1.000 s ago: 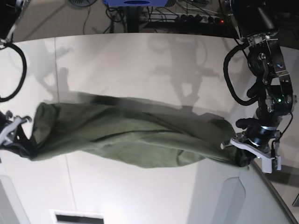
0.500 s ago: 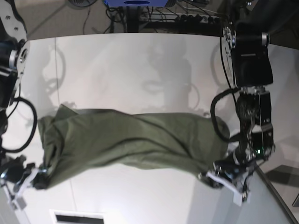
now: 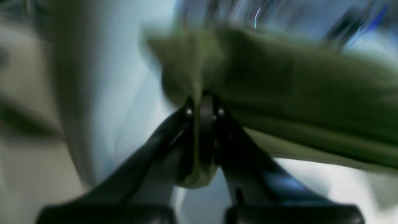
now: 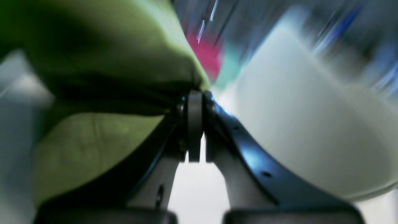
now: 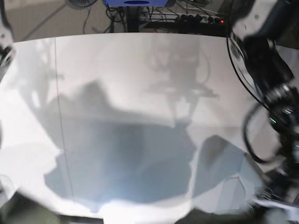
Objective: Layout the t-shirt on the table in an organized manner, then fold the t-shirt properly
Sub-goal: 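Lift the shirt with both grippers, shake it and lay it flat, then drag the shirt's collar-side corners apart with both grippers to smooth it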
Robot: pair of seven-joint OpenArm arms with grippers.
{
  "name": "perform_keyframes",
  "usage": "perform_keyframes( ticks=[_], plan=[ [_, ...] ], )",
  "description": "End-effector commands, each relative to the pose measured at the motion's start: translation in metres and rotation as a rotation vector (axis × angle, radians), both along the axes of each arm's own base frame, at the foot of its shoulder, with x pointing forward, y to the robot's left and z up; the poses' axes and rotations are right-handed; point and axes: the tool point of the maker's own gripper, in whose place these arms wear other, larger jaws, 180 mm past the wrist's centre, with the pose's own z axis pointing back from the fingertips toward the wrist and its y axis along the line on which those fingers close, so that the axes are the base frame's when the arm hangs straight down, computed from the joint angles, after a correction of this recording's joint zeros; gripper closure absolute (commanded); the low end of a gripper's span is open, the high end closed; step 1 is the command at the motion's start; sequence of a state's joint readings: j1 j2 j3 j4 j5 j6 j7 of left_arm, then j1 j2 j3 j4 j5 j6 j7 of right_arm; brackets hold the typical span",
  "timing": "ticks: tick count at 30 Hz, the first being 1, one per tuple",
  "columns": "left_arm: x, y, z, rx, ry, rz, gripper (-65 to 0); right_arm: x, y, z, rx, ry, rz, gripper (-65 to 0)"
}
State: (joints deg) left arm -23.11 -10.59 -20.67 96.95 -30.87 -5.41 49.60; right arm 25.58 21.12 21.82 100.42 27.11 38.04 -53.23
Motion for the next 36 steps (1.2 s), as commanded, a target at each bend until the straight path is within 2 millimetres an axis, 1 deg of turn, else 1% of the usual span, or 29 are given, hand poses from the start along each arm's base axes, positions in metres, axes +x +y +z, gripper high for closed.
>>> perform_keyframes(
  ticks=[1,3,4,5,6,8,9,10,12,14,16,18,20,24,27,29,33,34,36],
  plan=[
    [-0.001,-0.018,-0.002,0.01,-0.01,-0.06,0.0,-0.003,-0.001,-0.019,0.019,0.044,0.006,0.0],
    [-0.01,-0.039,-0.054,0.014,0.104,-0.109,0.0,-0.008,0.004,-0.079,0.109,0.169,0.011,0.0],
    [-0.015,-0.045,-0.082,0.021,0.159,-0.12,0.0,-0.009,0.007,-0.108,0.167,0.225,0.012,0.0],
    [-0.019,-0.05,-0.103,0.039,0.196,-0.125,0.0,-0.01,0.012,-0.134,0.216,0.279,0.016,0.0],
    [-0.026,-0.053,-0.125,0.071,0.237,-0.129,0.0,-0.015,0.016,-0.164,0.257,0.345,0.018,0.0],
    [-0.044,-0.06,-0.17,0.139,0.336,-0.146,0.0,-0.032,0.021,-0.221,0.332,0.472,0.007,0.0],
    [-0.051,-0.061,-0.186,0.166,0.374,-0.151,0.0,-0.039,0.025,-0.239,0.357,0.511,0.007,0.0],
    [-0.059,-0.06,-0.198,0.183,0.401,-0.15,0.0,-0.049,0.028,-0.258,0.379,0.552,0.003,0.0],
    [-0.071,-0.057,-0.213,0.209,0.438,-0.145,0.0,-0.065,0.032,-0.283,0.401,0.609,-0.004,0.0],
    [-0.082,-0.054,-0.222,0.226,0.465,-0.146,0.0,-0.079,0.031,-0.298,0.413,0.647,-0.017,0.0],
    [-0.09,-0.052,-0.23,0.227,0.487,-0.144,0.0,-0.09,0.031,-0.306,0.413,0.673,-0.022,0.0],
    [-0.101,-0.039,-0.237,0.226,0.511,-0.117,0.0,-0.101,0.031,-0.314,0.412,0.695,-0.026,0.0],
    [-0.108,-0.028,-0.241,0.224,0.528,-0.094,0.0,-0.109,0.029,-0.319,0.411,0.709,-0.034,0.0],
    [-0.12,-0.014,-0.247,0.248,0.556,-0.079,0.0,-0.118,0.029,-0.325,0.408,0.728,-0.038,0.0],
    [-0.128,-0.009,-0.252,0.253,0.574,-0.075,0.0,-0.125,0.027,-0.329,0.396,0.757,-0.038,0.0],
    [-0.133,-0.006,-0.255,0.26,0.586,-0.074,0.0,-0.133,0.018,-0.332,0.371,0.788,-0.049,0.0],
    [-0.144,-0.005,-0.263,0.271,0.615,-0.084,0.0,-0.139,0.018,-0.336,0.369,0.809,-0.052,-0.3],
    [-0.144,-0.005,-0.263,0.271,0.615,-0.084,0.0,-0.142,0.017,-0.337,0.37,0.819,-0.054,-1.1],
    [-0.144,-0.005,-0.264,0.271,0.617,-0.084,0.0,-0.146,0.018,-0.338,0.362,0.84,-0.052,-7.4]
  ],
)
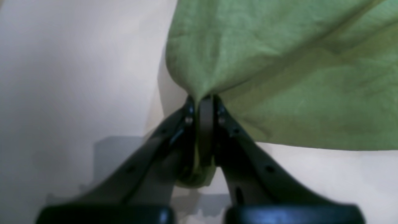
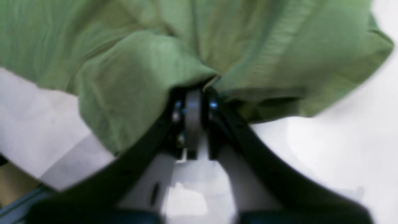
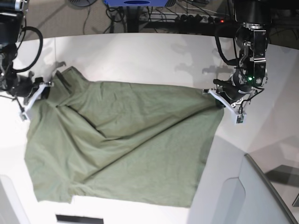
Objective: Layout the t-shirt on the table in an organized manner, then fold the t-shirt properly
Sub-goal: 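Drag the shirt's collar-side corners apart with both grippers to smooth it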
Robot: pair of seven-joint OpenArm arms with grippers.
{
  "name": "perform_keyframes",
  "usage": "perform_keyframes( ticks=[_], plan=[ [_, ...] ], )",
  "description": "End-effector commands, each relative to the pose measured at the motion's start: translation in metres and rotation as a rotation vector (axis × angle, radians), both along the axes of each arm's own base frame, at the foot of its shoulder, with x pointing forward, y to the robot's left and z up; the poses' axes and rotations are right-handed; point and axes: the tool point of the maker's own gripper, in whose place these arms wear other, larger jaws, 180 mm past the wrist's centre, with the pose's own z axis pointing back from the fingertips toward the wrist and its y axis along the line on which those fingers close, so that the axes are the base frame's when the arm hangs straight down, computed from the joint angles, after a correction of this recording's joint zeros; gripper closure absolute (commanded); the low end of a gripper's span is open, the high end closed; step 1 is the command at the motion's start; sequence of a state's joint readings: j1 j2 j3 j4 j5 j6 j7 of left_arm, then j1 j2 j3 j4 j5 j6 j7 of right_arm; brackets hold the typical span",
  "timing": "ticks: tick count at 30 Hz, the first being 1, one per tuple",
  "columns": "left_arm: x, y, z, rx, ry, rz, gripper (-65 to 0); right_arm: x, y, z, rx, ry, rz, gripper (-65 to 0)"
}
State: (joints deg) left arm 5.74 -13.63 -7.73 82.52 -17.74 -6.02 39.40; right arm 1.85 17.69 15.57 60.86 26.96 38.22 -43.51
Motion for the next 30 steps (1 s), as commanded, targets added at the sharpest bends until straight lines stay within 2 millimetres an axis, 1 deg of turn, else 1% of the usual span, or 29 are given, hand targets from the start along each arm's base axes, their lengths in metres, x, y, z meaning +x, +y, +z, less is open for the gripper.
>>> perform_keyframes(
  ticks=[1,4,5,6,7,9,10,11,12,13,14,15,16,17,18,19,20,21,22,23,24,25,26,27,28,29,30],
  plan=[
    [0.012,0.006,0.013,0.016,-0.051,0.001,0.0,0.013,-0.01,0.016,-0.02,-0.054,0.004,-12.3],
    [0.014,0.008,0.017,0.018,-0.062,0.008,0.0,0.013,-0.009,0.028,-0.05,-0.088,0.032,-30.6],
    [0.015,0.008,0.02,0.02,-0.07,0.005,-1.5,0.014,-0.01,0.035,-0.063,-0.111,0.034,-35.6],
    [0.013,0.008,0.022,0.024,-0.073,0.001,-11.4,0.014,-0.017,0.044,-0.079,-0.136,0.018,-38.9],
    [0.011,0.01,0.026,0.035,-0.082,-0.007,-20.7,0.014,-0.025,0.052,-0.094,-0.153,-0.002,-39.9],
    [0.013,0.009,0.04,0.047,-0.117,-0.022,-36.7,0.015,-0.038,0.068,-0.123,-0.179,-0.038,-39.2],
    [0.014,0.012,0.049,0.053,-0.143,-0.014,-43.9,0.017,-0.046,0.08,-0.14,-0.204,-0.065,-39.0],
    [0.015,0.023,0.062,0.063,-0.177,0.015,-50.0,0.019,-0.055,0.092,-0.159,-0.234,-0.092,-39.0],
    [0.017,0.032,0.073,0.066,-0.21,0.047,-54.0,0.021,-0.062,0.102,-0.178,-0.258,-0.11,-39.0],
    [0.019,0.037,0.084,0.067,-0.243,0.07,-55.9,0.023,-0.067,0.111,-0.192,-0.279,-0.12,-39.0],
    [0.022,0.041,0.095,0.063,-0.275,0.092,-56.3,0.028,-0.069,0.119,-0.203,-0.304,-0.121,-39.0],
    [0.024,0.042,0.1,0.057,-0.294,0.109,-56.1,0.035,-0.069,0.126,-0.207,-0.324,-0.118,-39.0],
    [0.028,0.037,0.102,0.045,-0.304,0.105,-56.1,0.04,-0.069,0.128,-0.2,-0.333,-0.121,-39.0],
    [0.034,0.027,0.101,0.038,-0.304,0.085,-55.5,0.045,-0.068,0.127,-0.19,-0.333,-0.12,-38.9],
    [0.037,0.015,0.092,0.022,-0.283,0.059,-52.3,0.052,-0.063,0.124,-0.172,-0.33,-0.11,-38.6],
    [0.038,-0.001,0.077,0.005,-0.246,0.019,-45.9,0.058,-0.053,0.116,-0.147,-0.31,-0.089,-36.2],
    [0.04,-0.013,0.062,-0.007,-0.207,-0.015,-36.7,0.065,-0.043,0.106,-0.119,-0.284,-0.066,-31.2],
    [0.043,-0.024,0.048,-0.022,-0.17,-0.035,-23.2,0.073,-0.034,0.098,-0.088,-0.271,-0.054,-23.6],
    [0.044,-0.03,0.037,-0.031,-0.141,-0.048,-9.9,0.078,-0.03,0.091,-0.067,-0.259,-0.048,-15.8],
    [0.046,-0.036,0.027,-0.036,-0.126,-0.061,0.0,0.082,-0.024,0.084,-0.041,-0.251,-0.047,-7.2],
    [0.048,-0.04,0.019,-0.041,-0.131,-0.066,0.0,0.087,-0.02,0.077,-0.017,-0.246,-0.051,-0.3],
    [0.05,-0.043,0.012,-0.048,-0.146,-0.064,0.0,0.091,-0.016,0.069,0.008,-0.234,-0.056,0.0],
    [0.05,-0.043,0.005,-0.05,-0.151,-0.054,0.0,0.095,-0.013,0.062,0.037,-0.223,-0.072,-1.1],
    [0.049,-0.042,-0.001,-0.048,-0.156,-0.039,0.0,0.095,-0.011,0.053,0.059,-0.206,-0.087,-2.1],
    [0.047,-0.039,-0.008,-0.04,-0.146,-0.025,0.0,0.096,-0.012,0.047,0.078,-0.194,-0.108,-1.8],
    [0.043,-0.036,-0.015,-0.033,-0.131,-0.012,0.0,0.093,-0.021,0.041,0.077,-0.183,-0.131,-1.1],
    [0.039,-0.034,-0.021,-0.026,-0.115,-0.003,0.0,0.09,-0.027,0.036,0.078,-0.172,-0.145,-0.8]
  ],
)
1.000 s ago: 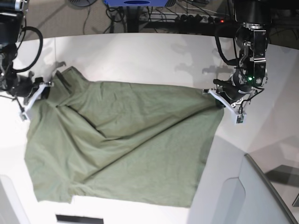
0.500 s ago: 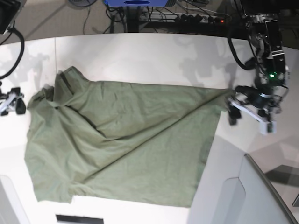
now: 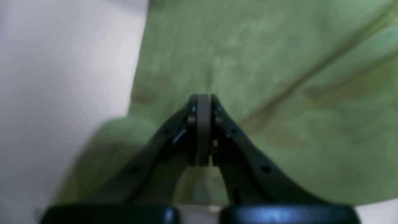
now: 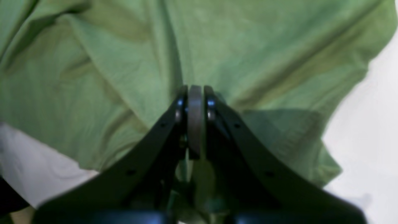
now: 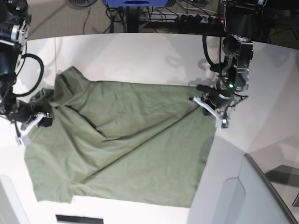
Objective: Layout the t-shirt on the table in an organized manner, then fold the t-shirt properly
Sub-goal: 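Drag the shirt's collar-side corners apart with both grippers to smooth it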
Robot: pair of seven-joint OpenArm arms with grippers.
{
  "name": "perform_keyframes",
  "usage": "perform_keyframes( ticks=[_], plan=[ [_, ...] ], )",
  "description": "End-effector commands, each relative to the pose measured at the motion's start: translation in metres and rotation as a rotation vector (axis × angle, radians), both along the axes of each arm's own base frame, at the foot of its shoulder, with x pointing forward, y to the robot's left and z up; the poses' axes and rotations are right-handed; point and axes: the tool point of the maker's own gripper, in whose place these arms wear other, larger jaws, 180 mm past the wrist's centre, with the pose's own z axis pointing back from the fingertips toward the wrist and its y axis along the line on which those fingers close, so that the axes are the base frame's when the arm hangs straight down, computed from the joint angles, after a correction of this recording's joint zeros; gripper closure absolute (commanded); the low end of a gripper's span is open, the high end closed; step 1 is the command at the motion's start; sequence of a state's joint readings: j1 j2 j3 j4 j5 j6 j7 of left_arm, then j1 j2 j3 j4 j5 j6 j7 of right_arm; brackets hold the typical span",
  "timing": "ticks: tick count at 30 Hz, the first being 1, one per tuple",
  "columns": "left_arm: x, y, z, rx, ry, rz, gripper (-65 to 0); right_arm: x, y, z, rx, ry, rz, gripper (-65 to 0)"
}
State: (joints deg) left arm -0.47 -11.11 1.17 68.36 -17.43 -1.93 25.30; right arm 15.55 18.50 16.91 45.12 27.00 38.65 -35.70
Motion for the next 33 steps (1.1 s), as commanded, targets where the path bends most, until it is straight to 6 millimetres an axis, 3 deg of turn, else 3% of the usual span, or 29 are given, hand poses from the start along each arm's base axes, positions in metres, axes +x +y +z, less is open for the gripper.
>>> perform_keyframes(
  ticks=[1,6,12,17,20,24,28,31,33],
  plan=[
    [0.005,0.007,0.005,0.009,-0.026,0.008,0.0,0.008,-0.02,0.01,-0.026,-0.031,-0.027,-0.8],
    [-0.019,0.036,-0.017,0.06,0.056,0.024,0.0,-0.008,-0.042,-0.007,-0.058,0.022,-0.062,-0.8],
    [-0.041,0.059,-0.03,0.104,0.102,0.032,0.0,-0.017,-0.052,-0.025,-0.137,0.03,-0.052,-0.8],
    [-0.046,0.062,-0.028,0.112,0.08,0.028,0.0,0.011,-0.053,-0.007,-0.169,-0.065,-0.044,-0.8],
    [-0.042,0.059,-0.02,0.109,0.054,0.022,0.0,0.025,-0.054,0.004,-0.179,-0.092,-0.04,-0.8],
    [-0.029,0.05,0.002,0.102,-0.017,0.003,0.0,0.026,-0.051,0.01,-0.195,-0.068,0.012,-0.8],
    [-0.009,0.036,0.035,0.091,-0.119,-0.027,0.0,0.021,-0.05,0.04,-0.306,-0.086,0.096,-0.6],
    [-0.004,0.028,0.053,0.087,-0.17,-0.047,0.0,-0.01,-0.058,0.063,-0.405,-0.045,0.105,-0.6],
    [-0.004,0.023,0.061,0.084,-0.193,-0.057,0.0,-0.036,-0.045,0.069,-0.438,-0.01,0.116,-1.4]
  ],
)
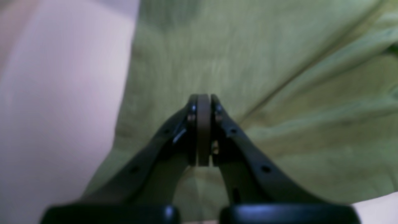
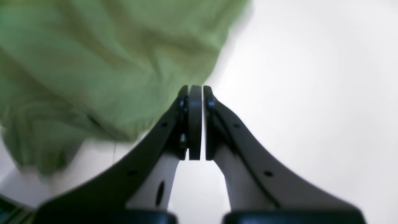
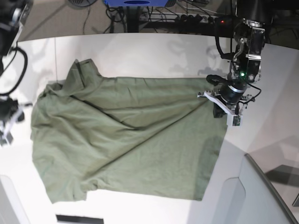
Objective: Layout the t-shirt on the table in an organized manner, then fold the t-shirt properly
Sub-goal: 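Drag the shirt's collar-side corners apart with both grippers to smooth it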
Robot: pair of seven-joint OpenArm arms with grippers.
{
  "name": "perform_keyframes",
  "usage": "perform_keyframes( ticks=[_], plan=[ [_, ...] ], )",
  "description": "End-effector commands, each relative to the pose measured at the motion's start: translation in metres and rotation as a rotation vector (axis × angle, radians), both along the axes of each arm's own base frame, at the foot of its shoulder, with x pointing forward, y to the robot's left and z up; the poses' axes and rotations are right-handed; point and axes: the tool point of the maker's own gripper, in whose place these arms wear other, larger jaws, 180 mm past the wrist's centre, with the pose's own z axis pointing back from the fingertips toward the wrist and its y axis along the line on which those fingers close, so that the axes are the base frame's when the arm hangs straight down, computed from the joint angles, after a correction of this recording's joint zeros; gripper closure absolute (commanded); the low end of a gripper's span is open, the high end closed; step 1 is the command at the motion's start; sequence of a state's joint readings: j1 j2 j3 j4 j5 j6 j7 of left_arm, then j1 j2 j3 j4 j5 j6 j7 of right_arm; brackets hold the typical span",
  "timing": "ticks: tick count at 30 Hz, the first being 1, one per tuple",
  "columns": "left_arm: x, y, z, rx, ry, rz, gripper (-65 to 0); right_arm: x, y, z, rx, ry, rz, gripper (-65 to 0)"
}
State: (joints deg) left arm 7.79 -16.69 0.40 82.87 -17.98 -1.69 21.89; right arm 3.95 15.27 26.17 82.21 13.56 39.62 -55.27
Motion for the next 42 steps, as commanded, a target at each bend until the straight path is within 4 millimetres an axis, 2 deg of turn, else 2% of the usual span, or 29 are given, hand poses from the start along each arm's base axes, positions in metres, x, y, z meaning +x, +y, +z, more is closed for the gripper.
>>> perform_keyframes(
  ticks=[1,3,4,6,9,10,11,15,17,19,20,23,24,26,30,34,38,42],
  plan=[
    [0.005,0.001,0.012,0.008,-0.039,-0.008,0.0,-0.003,0.014,0.008,0.015,-0.04,0.012,-1.5],
    [0.005,-0.002,0.015,0.005,-0.048,-0.013,0.0,-0.023,0.034,0.007,0.034,-0.049,-0.003,-3.9],
    [0.006,-0.002,0.017,0.005,-0.052,-0.013,0.0,-0.035,0.047,0.002,0.051,-0.041,-0.004,-8.0],
    [0.005,0.007,0.017,0.009,-0.054,0.014,0.0,-0.053,0.067,-0.008,0.059,-0.005,0.011,-21.5],
    [0.005,0.03,0.02,0.021,-0.061,0.083,0.0,-0.076,0.098,-0.026,0.101,0.05,0.042,-47.0],
    [0.005,0.036,0.02,0.024,-0.062,0.1,0.0,-0.079,0.106,-0.029,0.114,0.06,0.053,-51.2],
    [0.004,0.044,0.021,0.03,-0.061,0.116,0.0,-0.08,0.115,-0.031,0.13,0.057,0.067,-52.4],
    [0.001,0.075,0.024,0.046,-0.068,0.195,0.0,-0.077,0.138,-0.043,0.185,0.057,0.104,-47.7],
    [-0.001,0.087,0.024,0.05,-0.067,0.227,0.0,-0.07,0.141,-0.05,0.207,0.065,0.102,-44.6],
    [-0.004,0.096,0.022,0.052,-0.061,0.25,0.0,-0.071,0.143,-0.062,0.23,0.1,0.095,-38.4],
    [-0.006,0.098,0.021,0.053,-0.057,0.258,0.0,-0.07,0.144,-0.066,0.241,0.108,0.092,-32.1],
    [-0.013,0.108,0.017,0.063,-0.042,0.278,0.0,-0.074,0.143,-0.069,0.24,0.125,0.093,-3.5],
    [-0.015,0.112,0.017,0.072,-0.037,0.278,0.0,-0.077,0.142,-0.067,0.233,0.123,0.094,0.0],
    [-0.016,0.115,0.019,0.082,-0.039,0.275,0.0,-0.089,0.139,-0.061,0.208,0.114,0.098,-2.4],
    [-0.017,0.117,0.019,0.088,-0.035,0.275,0.0,-0.114,0.131,-0.045,0.145,0.119,0.105,0.0],
    [-0.017,0.118,0.02,0.098,-0.033,0.266,0.0,-0.136,0.111,-0.053,0.115,0.218,0.052,0.0],
    [-0.014,0.117,0.023,0.094,-0.044,0.264,0.0,-0.145,0.104,-0.056,0.113,0.242,0.025,0.0],
    [-0.013,0.117,0.023,0.094,-0.044,0.265,0.0,-0.167,0.098,-0.061,0.11,0.322,-0.016,0.0]
  ],
)
